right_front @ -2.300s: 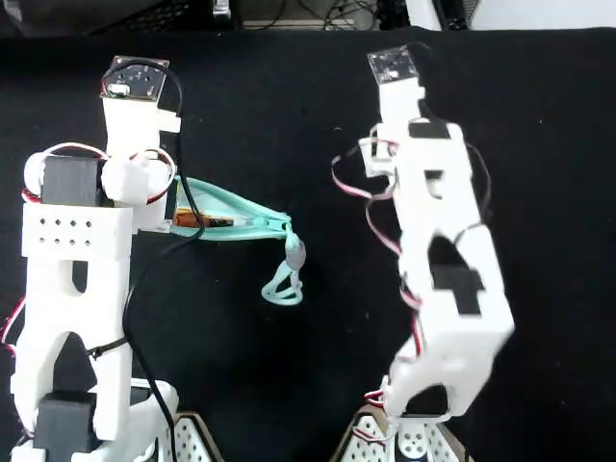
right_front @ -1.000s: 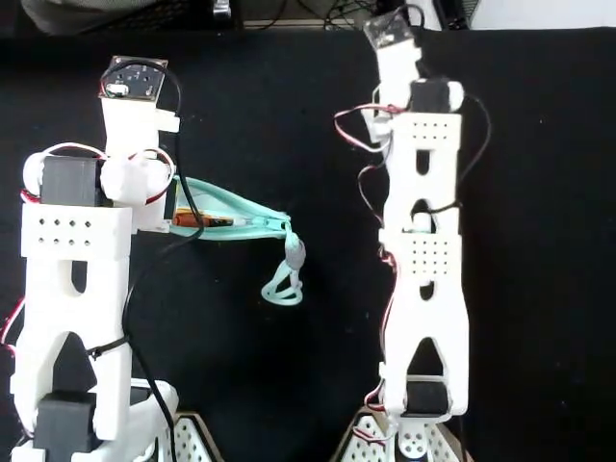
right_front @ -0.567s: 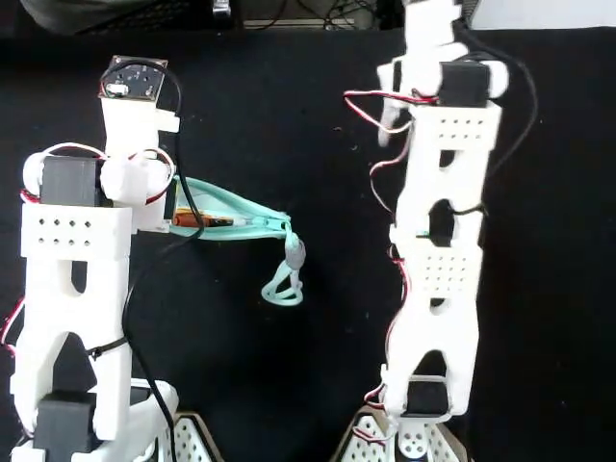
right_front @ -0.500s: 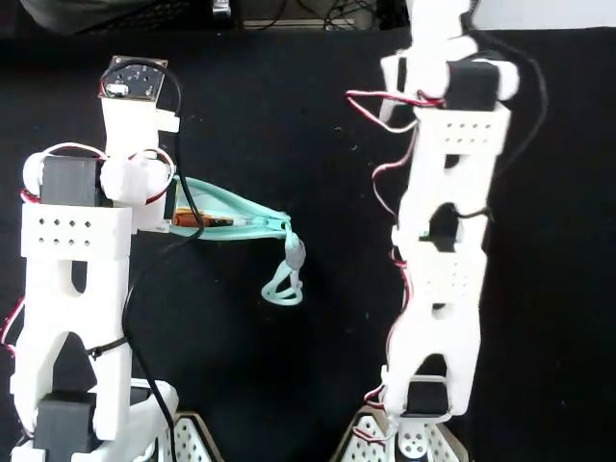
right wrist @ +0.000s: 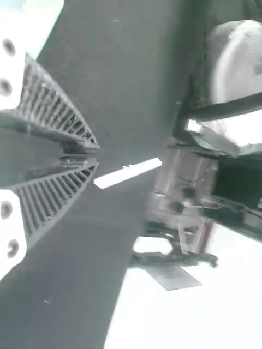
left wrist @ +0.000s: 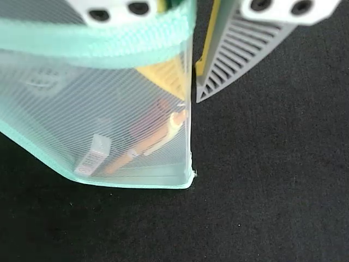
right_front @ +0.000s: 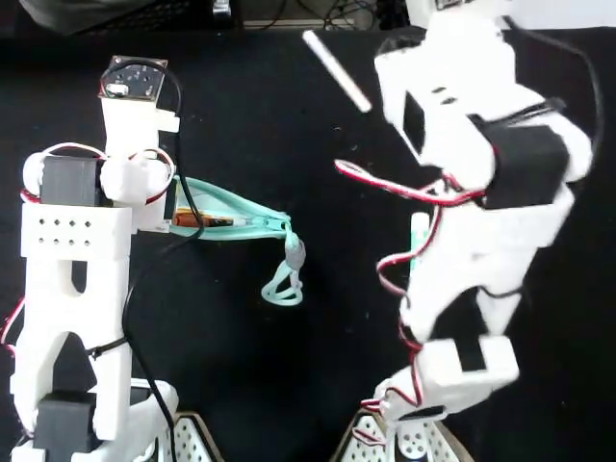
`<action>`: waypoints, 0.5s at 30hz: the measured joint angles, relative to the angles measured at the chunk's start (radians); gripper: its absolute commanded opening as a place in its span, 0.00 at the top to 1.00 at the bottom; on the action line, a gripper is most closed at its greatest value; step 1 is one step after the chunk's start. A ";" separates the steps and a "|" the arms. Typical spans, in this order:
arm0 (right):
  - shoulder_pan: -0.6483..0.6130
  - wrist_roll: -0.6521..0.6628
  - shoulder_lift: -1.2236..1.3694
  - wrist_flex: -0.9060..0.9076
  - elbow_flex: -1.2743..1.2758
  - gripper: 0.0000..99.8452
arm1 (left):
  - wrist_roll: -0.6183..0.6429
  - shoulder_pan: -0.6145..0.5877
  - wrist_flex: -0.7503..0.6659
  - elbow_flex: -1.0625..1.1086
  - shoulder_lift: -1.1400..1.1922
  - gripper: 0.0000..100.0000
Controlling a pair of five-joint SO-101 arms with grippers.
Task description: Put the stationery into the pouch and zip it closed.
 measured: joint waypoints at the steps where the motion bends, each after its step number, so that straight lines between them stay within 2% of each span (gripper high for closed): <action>1: 0.000 0.000 -0.002 -0.020 0.069 0.86 | 0.000 0.000 0.000 0.000 0.000 0.97; 5: 0.015 0.000 0.043 -0.195 0.356 0.74 | 0.000 0.000 0.000 0.000 0.000 0.97; 10: 0.069 0.075 0.195 -0.580 0.660 0.73 | 0.000 0.000 0.000 0.000 0.000 0.97; 15: 0.143 0.087 0.361 -0.945 0.713 0.73 | 0.000 0.000 0.000 0.000 0.000 0.97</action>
